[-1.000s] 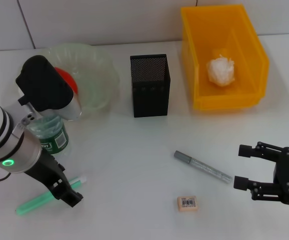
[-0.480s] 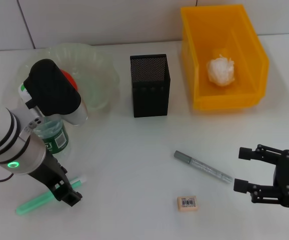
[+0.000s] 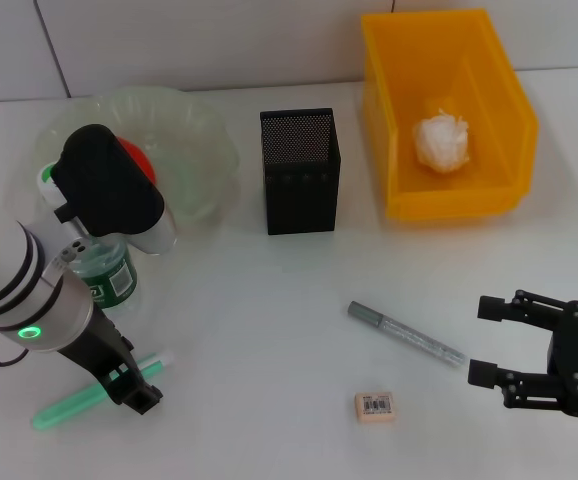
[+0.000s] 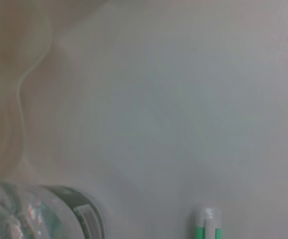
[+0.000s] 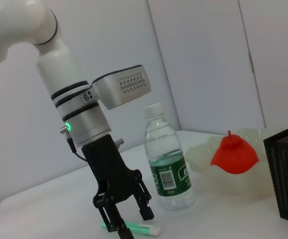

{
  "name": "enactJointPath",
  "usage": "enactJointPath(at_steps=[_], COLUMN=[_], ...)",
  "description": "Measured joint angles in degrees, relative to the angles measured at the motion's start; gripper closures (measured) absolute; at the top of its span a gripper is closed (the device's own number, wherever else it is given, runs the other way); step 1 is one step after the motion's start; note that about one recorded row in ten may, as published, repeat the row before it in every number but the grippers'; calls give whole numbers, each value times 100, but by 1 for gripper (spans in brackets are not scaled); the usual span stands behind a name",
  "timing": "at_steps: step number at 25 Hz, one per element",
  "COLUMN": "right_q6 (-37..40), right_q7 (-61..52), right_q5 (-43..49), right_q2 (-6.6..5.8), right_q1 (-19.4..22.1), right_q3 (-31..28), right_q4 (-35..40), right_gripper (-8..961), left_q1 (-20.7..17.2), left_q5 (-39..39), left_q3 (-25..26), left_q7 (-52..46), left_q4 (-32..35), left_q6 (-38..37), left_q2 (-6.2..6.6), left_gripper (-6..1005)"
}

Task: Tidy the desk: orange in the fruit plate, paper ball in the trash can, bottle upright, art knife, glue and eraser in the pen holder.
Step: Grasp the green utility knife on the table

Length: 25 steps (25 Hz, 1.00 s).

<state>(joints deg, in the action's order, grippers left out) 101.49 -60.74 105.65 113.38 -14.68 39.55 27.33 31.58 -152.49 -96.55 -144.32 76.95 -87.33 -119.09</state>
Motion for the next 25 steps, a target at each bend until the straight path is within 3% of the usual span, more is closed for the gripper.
enactJointPath(at_steps=[13,25], right_q6=[20,16], right_q7=[1,1], right_q5=[0,0], right_q2=[0,2], right_q1=[1,1], right_q3=[0,0], right_q4=[1,1], right_gripper=[114,114], left_q1=[7,45], left_q5=[-9,-31], left_q3=[-31,-39], left_q7=[1,-9], left_q4=[-6,-57], left_q6=[8,5], left_q2=[0,0], left_gripper=[387,399])
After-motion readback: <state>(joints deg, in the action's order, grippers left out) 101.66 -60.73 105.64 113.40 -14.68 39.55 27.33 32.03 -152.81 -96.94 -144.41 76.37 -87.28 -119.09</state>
